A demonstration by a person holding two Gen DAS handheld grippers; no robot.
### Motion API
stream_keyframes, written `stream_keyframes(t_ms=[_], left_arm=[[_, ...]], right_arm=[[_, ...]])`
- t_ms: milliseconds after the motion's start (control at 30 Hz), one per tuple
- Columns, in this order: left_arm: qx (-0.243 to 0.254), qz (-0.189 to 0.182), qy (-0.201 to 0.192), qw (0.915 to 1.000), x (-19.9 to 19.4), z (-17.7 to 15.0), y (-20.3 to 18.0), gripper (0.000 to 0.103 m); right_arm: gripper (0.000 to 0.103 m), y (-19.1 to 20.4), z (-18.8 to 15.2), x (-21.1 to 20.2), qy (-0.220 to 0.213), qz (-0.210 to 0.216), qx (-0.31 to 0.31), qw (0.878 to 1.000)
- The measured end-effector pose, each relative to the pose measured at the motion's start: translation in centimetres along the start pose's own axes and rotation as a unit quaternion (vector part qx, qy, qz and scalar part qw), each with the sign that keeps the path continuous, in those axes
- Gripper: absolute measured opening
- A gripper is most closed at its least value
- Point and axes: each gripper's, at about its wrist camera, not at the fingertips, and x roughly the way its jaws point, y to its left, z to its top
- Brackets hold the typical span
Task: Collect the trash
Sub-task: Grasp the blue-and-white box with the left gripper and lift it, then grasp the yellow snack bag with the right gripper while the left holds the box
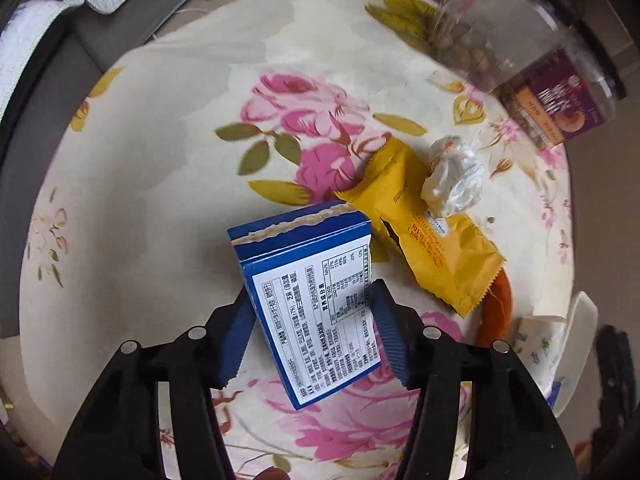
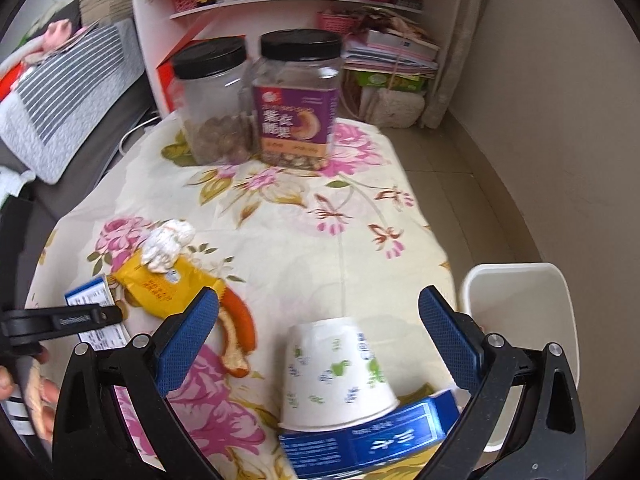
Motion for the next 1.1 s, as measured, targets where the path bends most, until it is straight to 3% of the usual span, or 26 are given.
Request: stream_keyframes(t_ms=[133, 267, 533, 733, 833, 900, 1033, 1100], left_arm=[[0.011, -0.017, -0.031, 0.9993, -3.6, -0.7, 1.7, 0.056], [0.007, -0.029, -0.058, 0.9978, -6.5, -0.4, 3.9, 0.056], [0.001, -0.043, -0.073, 0.9964, -8.8, -0.5, 6.9, 0.057], [0.002, -0.047, -0.073, 0.9963, -9.0, -0.9, 8.4, 0.057], [0.000, -0.046, -0.076, 0.9960, -9.3, -0.8, 9.0, 0.057], [-0.006, -0.045, -0.080, 0.9958, -9.5, -0.7, 9.5, 0.057], [-0.013, -0.048, -0.090, 0.9947, -10.1, -0.7, 10.5, 0.057], [-0.015, -0.050, -0.097, 0.9939, -10.5, -0.7, 10.7, 0.057]], right_arm=[[0.096, 2.1, -0.1, 0.4, 0.003, 0.023, -0.021, 1.000], [0.095, 6.1, -0.9, 1.1, 0.006, 0.036, -0.096, 0.995], [0.078, 14.1, -2.8, 4.5, 0.022, 0.039, -0.241, 0.970], [0.067, 14.7, -2.0, 7.2, 0.043, 0.041, -0.228, 0.972], [0.042, 14.4, -1.3, 8.3, 0.058, 0.061, -0.210, 0.974], [0.014, 14.5, -0.9, 8.6, 0.064, 0.075, -0.199, 0.975], [0.001, 14.0, 0.0, 7.3, 0.063, 0.111, -0.160, 0.979], [0.000, 13.8, 0.4, 6.2, 0.060, 0.127, -0.145, 0.979]])
